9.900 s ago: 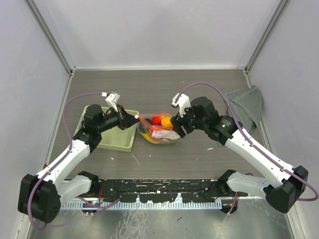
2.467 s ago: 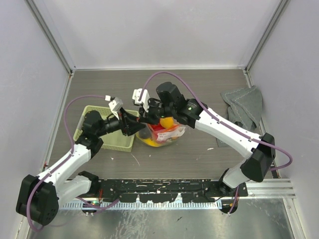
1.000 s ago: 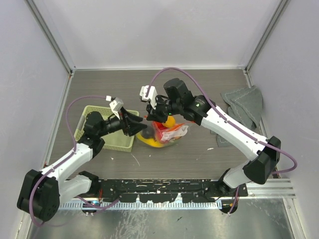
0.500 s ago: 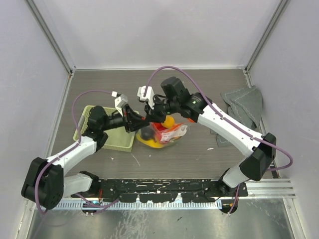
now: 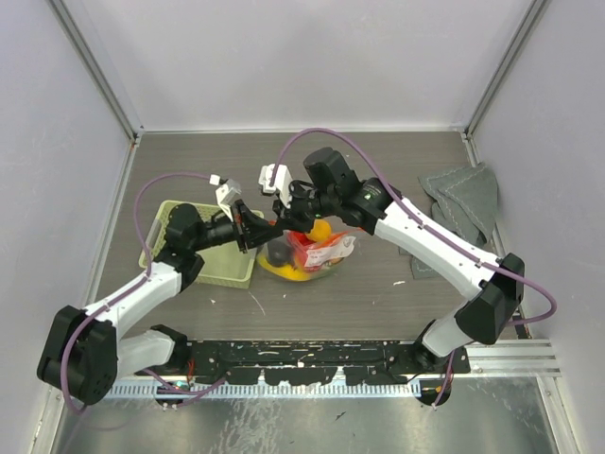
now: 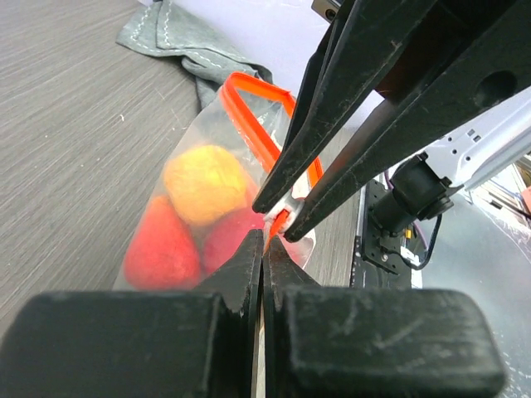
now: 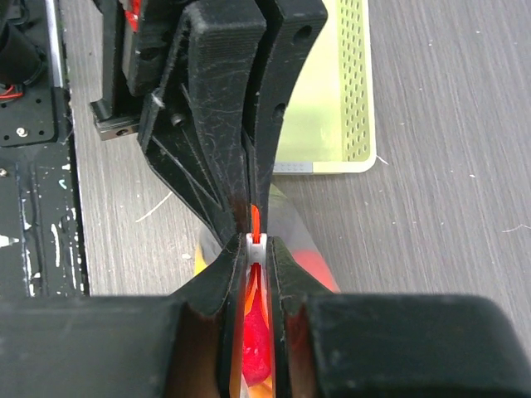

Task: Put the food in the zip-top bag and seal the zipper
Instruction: Zip the zipper food storage bag at the center of the board.

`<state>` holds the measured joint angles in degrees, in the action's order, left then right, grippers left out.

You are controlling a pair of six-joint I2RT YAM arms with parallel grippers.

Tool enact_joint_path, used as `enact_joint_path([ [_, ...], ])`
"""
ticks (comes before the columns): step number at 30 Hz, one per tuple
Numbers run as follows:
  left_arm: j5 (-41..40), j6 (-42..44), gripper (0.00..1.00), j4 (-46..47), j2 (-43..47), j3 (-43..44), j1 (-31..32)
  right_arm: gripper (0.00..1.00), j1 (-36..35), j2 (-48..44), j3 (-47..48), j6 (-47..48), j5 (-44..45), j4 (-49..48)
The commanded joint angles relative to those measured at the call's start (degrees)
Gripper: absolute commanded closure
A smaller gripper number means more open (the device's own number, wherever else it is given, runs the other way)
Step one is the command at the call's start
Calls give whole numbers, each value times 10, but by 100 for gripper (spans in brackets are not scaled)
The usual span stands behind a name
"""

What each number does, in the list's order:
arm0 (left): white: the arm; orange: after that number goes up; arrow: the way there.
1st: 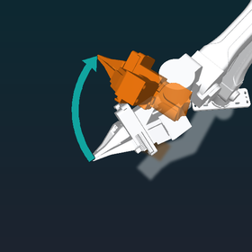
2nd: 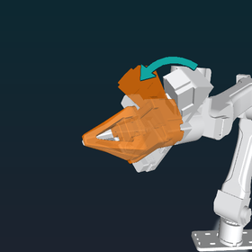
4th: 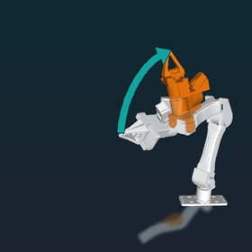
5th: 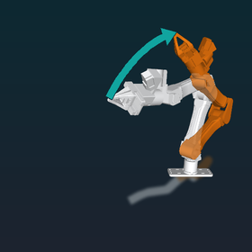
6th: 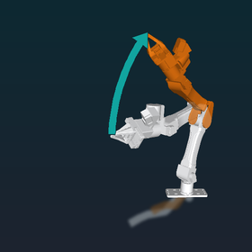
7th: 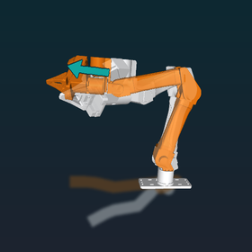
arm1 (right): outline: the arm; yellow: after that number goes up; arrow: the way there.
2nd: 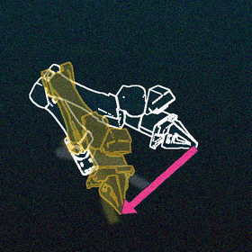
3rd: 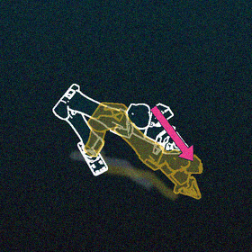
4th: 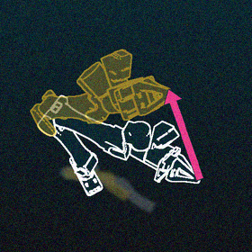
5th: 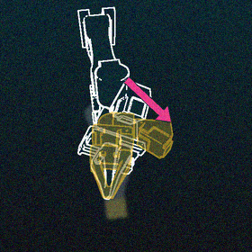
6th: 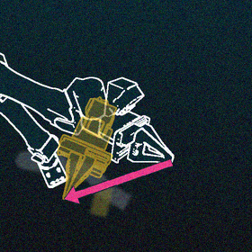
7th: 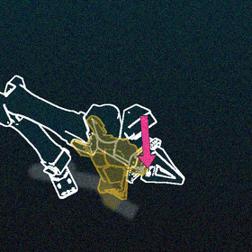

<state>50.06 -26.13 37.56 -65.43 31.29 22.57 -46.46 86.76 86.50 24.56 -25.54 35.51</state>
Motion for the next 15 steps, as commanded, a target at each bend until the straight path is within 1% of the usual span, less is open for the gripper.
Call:
enact_joint_path([
  [1,-45,0,100,23,40,3,-2,94,1,-32,-6,9,57,15],
  [11,-71,-5,100,22,55,-14,-2,92,1,-54,-27,10,80,23],
  [15,-81,-4,100,20,63,-22,-2,92,1,-66,-36,10,107,26],
])
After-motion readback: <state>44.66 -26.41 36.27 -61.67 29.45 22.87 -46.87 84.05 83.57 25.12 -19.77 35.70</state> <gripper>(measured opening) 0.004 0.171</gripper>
